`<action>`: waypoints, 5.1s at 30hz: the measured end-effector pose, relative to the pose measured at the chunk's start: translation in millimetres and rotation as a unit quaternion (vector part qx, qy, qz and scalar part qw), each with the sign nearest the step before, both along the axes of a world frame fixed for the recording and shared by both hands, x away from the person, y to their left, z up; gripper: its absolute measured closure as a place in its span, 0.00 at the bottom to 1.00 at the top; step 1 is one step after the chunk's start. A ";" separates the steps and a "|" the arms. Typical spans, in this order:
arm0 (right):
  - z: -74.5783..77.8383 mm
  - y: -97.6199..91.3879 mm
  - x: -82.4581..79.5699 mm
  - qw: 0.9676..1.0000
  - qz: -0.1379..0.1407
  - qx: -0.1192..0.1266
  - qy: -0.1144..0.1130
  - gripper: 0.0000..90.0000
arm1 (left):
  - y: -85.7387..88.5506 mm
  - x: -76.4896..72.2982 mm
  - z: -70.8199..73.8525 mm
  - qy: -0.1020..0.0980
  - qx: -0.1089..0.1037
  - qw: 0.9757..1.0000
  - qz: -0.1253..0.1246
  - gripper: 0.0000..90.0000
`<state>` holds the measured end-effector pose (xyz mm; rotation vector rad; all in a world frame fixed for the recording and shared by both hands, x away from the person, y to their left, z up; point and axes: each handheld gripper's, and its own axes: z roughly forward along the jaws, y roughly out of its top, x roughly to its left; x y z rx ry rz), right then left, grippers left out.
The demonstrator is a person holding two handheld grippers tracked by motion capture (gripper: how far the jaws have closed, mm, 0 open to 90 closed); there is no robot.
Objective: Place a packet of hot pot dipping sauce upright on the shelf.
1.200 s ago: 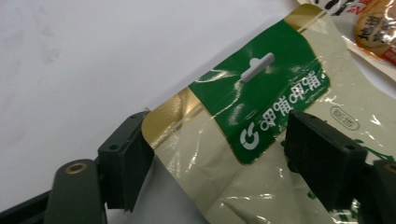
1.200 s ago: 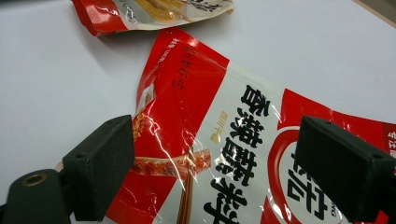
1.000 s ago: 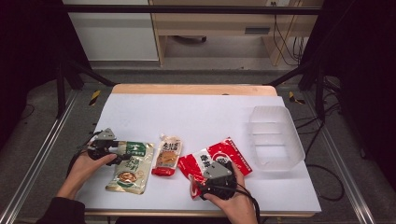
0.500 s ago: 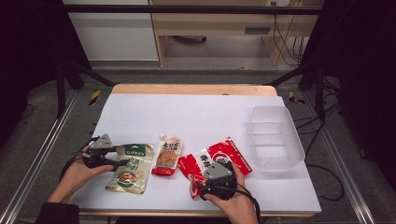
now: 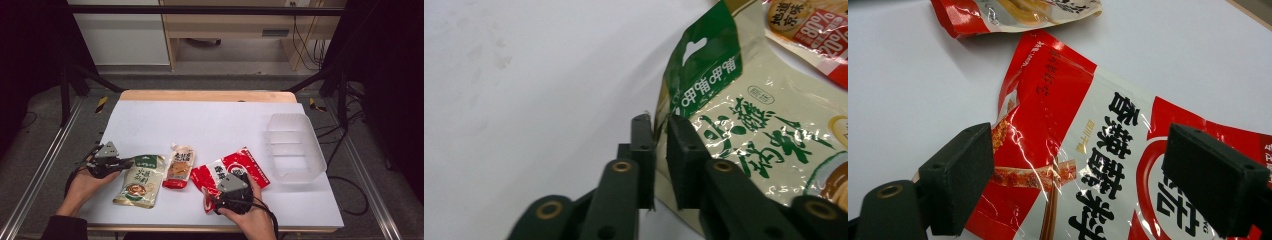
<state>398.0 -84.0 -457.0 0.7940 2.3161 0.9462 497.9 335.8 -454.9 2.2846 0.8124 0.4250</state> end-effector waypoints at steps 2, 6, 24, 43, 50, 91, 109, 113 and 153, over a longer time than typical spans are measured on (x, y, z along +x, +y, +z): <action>0.0 -0.1 0.1 1.000 0.000 -0.001 0.000 0.15 | -0.2 -0.1 1.4 0.001 -0.001 1.000 -0.001 0.96; 0.2 -0.5 0.1 1.000 -0.002 0.002 0.000 0.15 | 0.9 -2.4 10.6 -0.001 -0.001 1.000 0.007 1.00; 1.0 -1.8 0.5 1.000 -0.001 0.006 0.002 0.15 | 18.0 -36.7 91.8 -0.060 -0.062 0.996 -0.004 1.00; 4.0 -0.1 -0.6 0.999 0.011 0.035 0.029 0.16 | -10.3 -52.6 137.0 -0.133 -0.044 0.990 -0.017 1.00; 31.7 -7.0 7.2 0.999 0.017 0.036 0.013 0.18 | -29.3 -51.6 148.9 -0.135 -0.064 0.988 -0.037 1.00; 160.2 -6.5 63.6 0.988 0.124 -0.083 -0.025 0.17 | -147.2 -42.2 163.2 -0.133 -0.043 0.978 -0.155 1.00; 148.9 10.6 81.4 0.973 0.199 -0.113 0.010 0.69 | -172.7 -51.0 159.8 -0.130 -0.052 0.972 -0.191 1.00; 148.0 12.2 79.5 0.969 0.213 -0.123 0.015 0.85 | -174.1 -51.3 158.8 -0.131 -0.053 0.971 -0.192 1.00; 221.3 -122.5 151.5 0.982 0.055 -0.180 -0.003 1.00 | -61.9 -66.7 25.6 -0.091 -0.062 0.993 0.043 0.08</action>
